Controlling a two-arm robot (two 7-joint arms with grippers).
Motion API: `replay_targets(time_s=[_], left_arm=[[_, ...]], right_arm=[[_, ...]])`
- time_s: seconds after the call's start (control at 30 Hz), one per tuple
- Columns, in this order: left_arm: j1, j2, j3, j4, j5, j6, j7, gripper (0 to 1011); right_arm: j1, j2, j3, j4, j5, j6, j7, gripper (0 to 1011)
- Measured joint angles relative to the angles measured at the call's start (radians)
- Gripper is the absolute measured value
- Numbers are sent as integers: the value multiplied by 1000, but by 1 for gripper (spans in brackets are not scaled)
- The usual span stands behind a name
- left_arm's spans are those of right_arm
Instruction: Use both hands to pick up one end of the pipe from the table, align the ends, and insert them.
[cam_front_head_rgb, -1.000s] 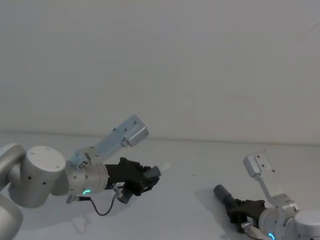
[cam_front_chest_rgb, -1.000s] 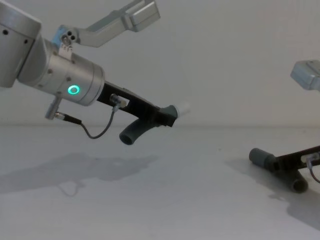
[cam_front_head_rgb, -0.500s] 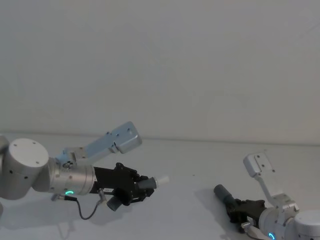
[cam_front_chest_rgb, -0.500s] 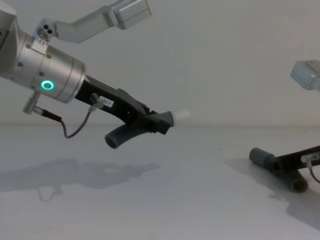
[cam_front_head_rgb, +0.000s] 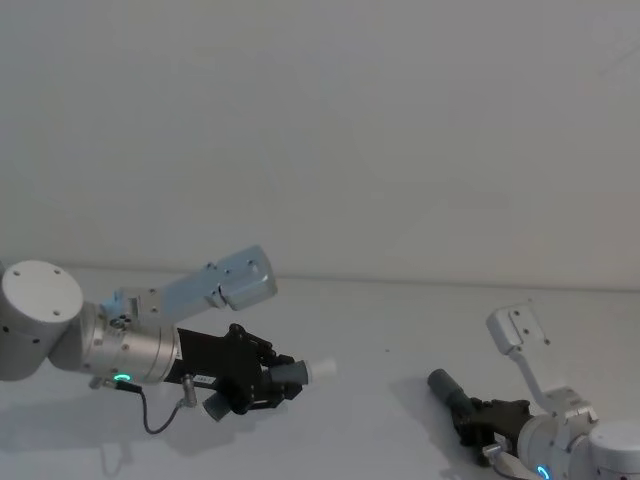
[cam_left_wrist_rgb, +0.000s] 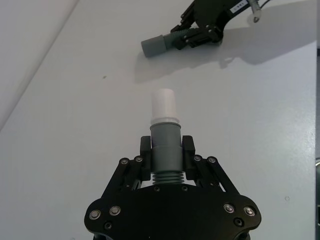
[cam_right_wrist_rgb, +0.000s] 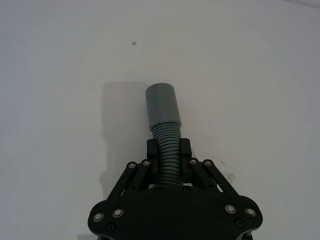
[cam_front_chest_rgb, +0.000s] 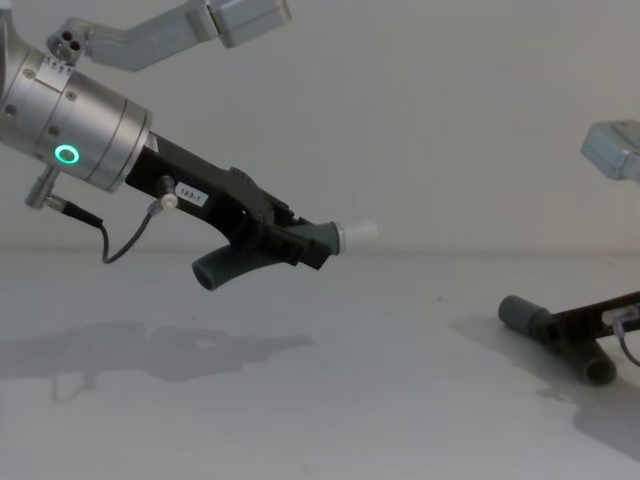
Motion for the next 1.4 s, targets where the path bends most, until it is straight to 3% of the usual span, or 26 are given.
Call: replay_targets(time_s=[0.67,1.4], left_arm=[[-55,-7,41,70,-26,-89,-117,327],[-77,-17,51,114,-84,-113,-195,327]], right_arm=[[0,0,0,0,0,0,0,226],[0,0,0,0,0,0,0,226]])
